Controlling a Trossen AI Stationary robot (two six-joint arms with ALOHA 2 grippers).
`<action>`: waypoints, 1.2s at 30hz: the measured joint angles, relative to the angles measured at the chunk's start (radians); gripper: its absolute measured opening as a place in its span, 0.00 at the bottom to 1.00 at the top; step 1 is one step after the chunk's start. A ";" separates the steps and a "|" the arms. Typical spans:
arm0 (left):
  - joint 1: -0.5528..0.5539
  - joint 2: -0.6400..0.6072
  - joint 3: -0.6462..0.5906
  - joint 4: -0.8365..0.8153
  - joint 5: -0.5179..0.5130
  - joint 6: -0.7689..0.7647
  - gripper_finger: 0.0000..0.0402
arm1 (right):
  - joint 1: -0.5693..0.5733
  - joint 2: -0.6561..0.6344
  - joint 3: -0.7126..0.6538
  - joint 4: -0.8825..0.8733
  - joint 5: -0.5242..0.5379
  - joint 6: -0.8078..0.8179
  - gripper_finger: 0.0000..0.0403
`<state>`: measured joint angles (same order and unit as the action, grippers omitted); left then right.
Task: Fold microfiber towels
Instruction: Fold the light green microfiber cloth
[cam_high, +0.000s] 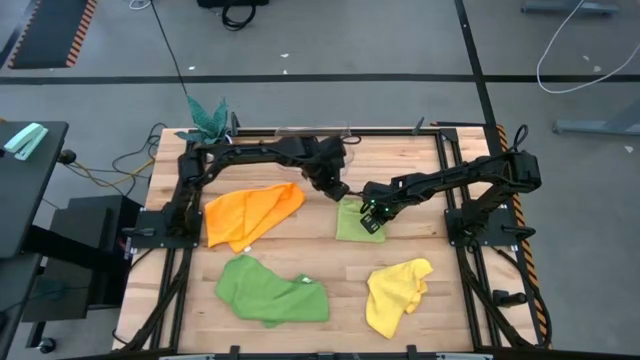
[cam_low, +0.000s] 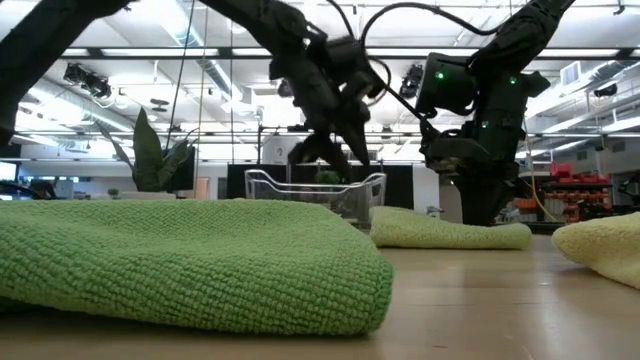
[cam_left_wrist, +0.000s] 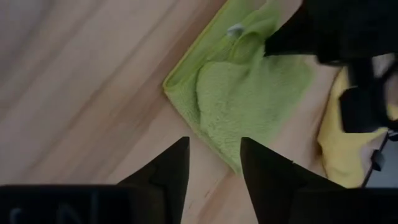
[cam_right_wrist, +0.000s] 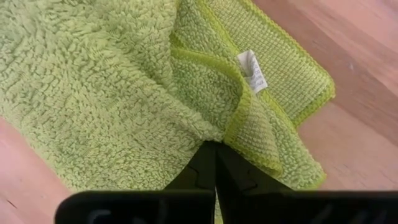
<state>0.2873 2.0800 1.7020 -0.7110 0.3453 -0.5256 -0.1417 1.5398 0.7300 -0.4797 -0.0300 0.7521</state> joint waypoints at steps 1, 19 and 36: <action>-0.004 -0.007 0.000 0.000 -0.002 0.000 0.38 | 0.000 0.000 0.000 0.000 0.000 0.000 0.02; -0.153 0.010 -0.045 0.061 -0.112 -0.070 0.35 | -0.002 0.000 0.000 -0.025 -0.001 -0.007 0.03; -0.178 0.006 -0.060 0.152 -0.121 -0.065 0.32 | -0.002 0.000 0.000 -0.032 -0.001 0.014 0.04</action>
<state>0.1092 2.0864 1.6424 -0.5595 0.2242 -0.5908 -0.1436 1.5397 0.7300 -0.5116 -0.0311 0.7665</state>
